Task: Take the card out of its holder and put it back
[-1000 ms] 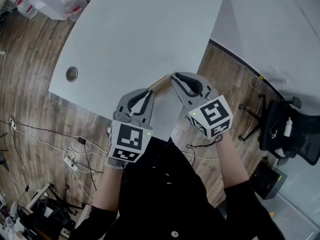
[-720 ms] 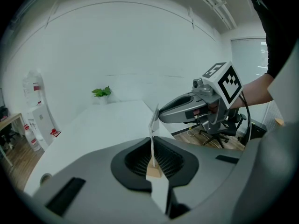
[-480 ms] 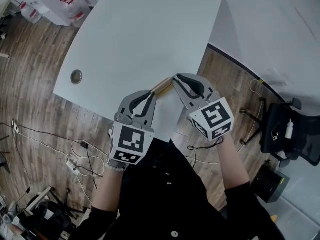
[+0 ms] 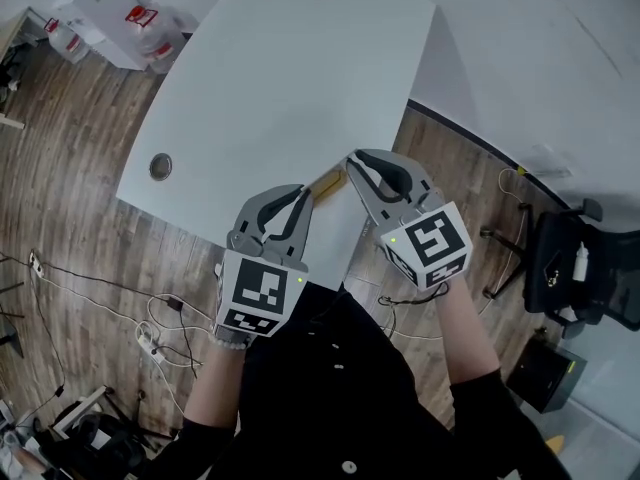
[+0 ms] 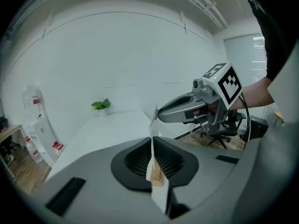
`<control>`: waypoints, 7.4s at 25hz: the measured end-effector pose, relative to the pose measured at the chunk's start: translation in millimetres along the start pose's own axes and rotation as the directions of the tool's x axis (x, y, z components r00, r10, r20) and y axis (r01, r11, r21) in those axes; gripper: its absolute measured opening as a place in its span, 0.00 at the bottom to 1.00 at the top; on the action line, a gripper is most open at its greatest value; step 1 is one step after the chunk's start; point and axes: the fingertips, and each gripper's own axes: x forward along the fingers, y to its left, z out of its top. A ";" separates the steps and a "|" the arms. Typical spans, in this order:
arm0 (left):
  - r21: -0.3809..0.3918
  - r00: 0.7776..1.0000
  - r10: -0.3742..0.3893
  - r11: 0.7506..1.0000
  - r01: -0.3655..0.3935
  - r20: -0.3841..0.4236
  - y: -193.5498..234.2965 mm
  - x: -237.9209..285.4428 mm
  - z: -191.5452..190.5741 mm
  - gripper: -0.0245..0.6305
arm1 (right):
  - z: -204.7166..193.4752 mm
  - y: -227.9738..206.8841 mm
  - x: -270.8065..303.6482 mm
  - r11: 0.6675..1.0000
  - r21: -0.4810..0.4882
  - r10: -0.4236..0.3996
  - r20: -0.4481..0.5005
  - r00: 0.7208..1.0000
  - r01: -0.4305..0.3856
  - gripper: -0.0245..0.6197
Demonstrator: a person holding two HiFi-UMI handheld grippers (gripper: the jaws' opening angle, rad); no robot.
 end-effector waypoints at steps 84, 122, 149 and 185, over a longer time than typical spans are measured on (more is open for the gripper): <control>-0.033 0.999 -0.017 0.999 0.018 0.049 10.1 -23.4 29.3 0.08 | 43.0 7.4 -21.9 0.999 -0.040 -0.023 0.063 0.998 0.026 0.13; -0.084 0.996 -0.052 0.995 0.046 -0.067 0.0 8.7 -33.7 0.08 | -29.6 6.7 9.5 0.999 0.025 0.028 -0.051 0.998 -0.027 0.13; -0.099 0.994 -0.060 0.994 0.052 -0.086 -1.6 10.9 -41.1 0.08 | -35.3 6.5 20.8 0.998 0.043 0.042 -0.065 0.997 -0.039 0.13; -0.106 0.984 -0.093 0.991 0.078 -0.154 -7.9 36.1 -66.8 0.08 | -74.8 -2.5 32.6 0.997 0.067 0.047 -0.154 0.987 -0.037 0.13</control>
